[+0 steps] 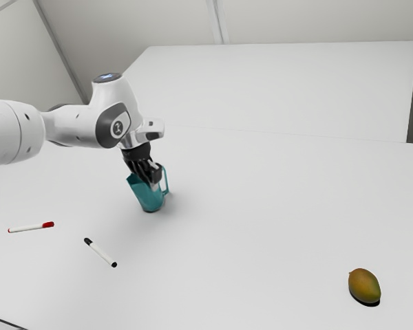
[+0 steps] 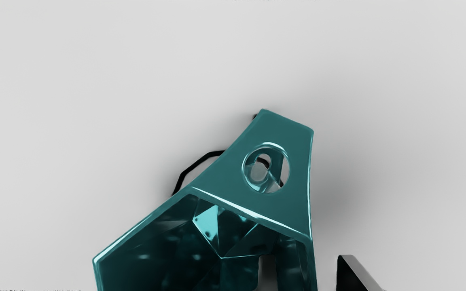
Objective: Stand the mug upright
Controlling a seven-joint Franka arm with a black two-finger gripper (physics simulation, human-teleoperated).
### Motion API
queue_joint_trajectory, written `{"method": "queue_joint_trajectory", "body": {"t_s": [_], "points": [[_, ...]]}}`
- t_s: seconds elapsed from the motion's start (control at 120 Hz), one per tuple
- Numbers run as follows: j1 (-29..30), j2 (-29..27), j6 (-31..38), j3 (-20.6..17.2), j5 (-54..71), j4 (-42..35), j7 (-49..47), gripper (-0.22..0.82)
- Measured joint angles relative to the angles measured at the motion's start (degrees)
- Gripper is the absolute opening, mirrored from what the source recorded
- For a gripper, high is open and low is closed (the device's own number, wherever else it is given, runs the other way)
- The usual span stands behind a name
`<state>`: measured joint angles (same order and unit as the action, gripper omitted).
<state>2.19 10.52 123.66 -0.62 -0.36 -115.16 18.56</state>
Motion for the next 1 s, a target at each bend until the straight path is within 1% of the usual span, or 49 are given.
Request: {"method": "queue_joint_trajectory", "body": {"t_s": [0.075,0.15,0.258,0.333,0.475,0.592,0.667,0.825,1.0], "points": [[-0.06,-0.41,0.07,0.0,-0.07,0.0,-0.93,0.23],[-0.04,-2.03,-0.52,-0.17,-0.2,0.05,-1.72,0.34],[0.0,-5.3,-3.37,-0.59,-0.84,1.77,-2.71,0.45],[-0.08,-5.94,-7.08,-1.03,-1.15,6.53,-3.3,0.49],[-0.23,-5.8,-14.07,-1.14,-1.5,14.55,-4.27,0.55],[0.02,-5.73,-20.1,-1.07,-1.61,21.39,-4.92,0.57],[0.05,-5.9,-23.65,-1.1,-1.63,24.41,-5.28,0.58],[-0.26,-6.55,-28.53,-1.19,-1.59,25.91,-5.89,0.59],[-0.1,-6.86,-31.07,-1.09,-1.67,26.01,-6.36,0.6]]}}
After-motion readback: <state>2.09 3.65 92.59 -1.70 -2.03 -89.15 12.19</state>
